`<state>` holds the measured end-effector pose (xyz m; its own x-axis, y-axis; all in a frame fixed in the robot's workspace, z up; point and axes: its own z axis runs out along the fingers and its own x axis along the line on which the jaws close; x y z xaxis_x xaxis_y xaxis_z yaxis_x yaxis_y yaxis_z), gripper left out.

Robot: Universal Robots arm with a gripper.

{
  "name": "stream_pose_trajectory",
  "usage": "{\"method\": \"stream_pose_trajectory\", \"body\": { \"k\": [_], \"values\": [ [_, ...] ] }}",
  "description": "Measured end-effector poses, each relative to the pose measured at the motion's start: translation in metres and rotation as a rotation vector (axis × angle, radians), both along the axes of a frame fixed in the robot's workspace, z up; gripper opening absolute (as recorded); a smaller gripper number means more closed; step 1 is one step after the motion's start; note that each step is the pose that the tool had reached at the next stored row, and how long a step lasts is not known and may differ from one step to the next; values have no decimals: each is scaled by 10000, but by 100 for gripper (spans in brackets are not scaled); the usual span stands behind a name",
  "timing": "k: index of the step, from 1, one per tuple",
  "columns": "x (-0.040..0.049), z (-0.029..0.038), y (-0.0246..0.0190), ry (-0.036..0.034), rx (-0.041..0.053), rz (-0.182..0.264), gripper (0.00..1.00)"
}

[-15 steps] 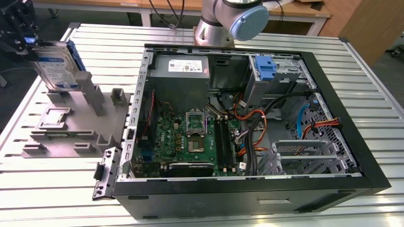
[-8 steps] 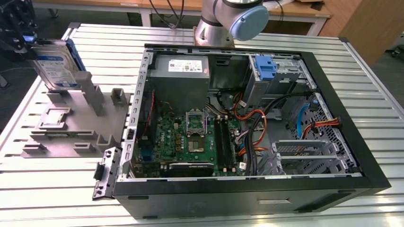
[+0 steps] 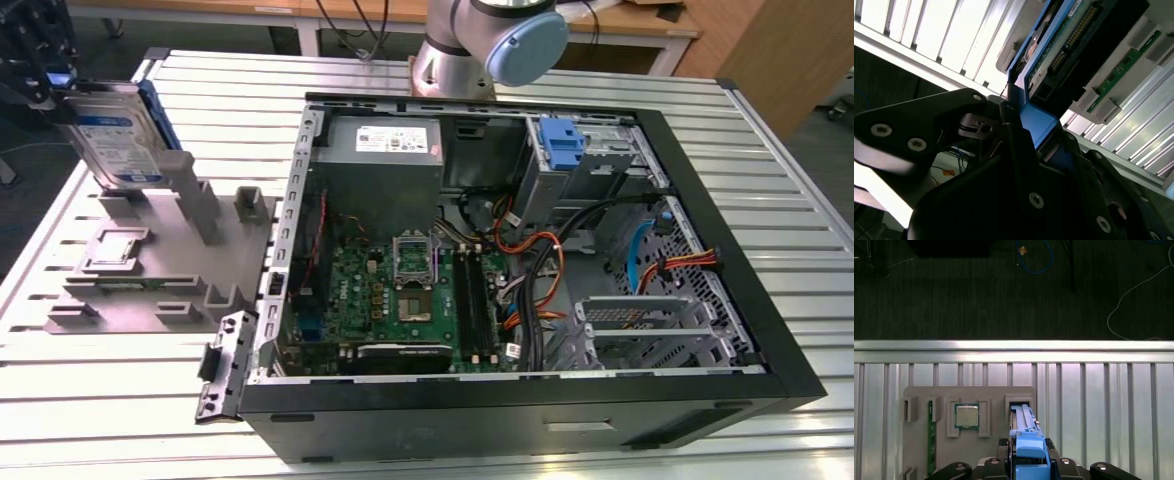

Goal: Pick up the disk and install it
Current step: 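Pick up the disk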

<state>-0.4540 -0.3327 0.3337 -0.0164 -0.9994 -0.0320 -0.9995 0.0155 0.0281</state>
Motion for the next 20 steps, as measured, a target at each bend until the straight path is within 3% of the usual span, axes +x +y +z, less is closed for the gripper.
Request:
{"method": "stream_pose_trajectory", "body": {
  "k": [20],
  "values": [
    [0,26,0,-1,0,0,37]
  ]
}}
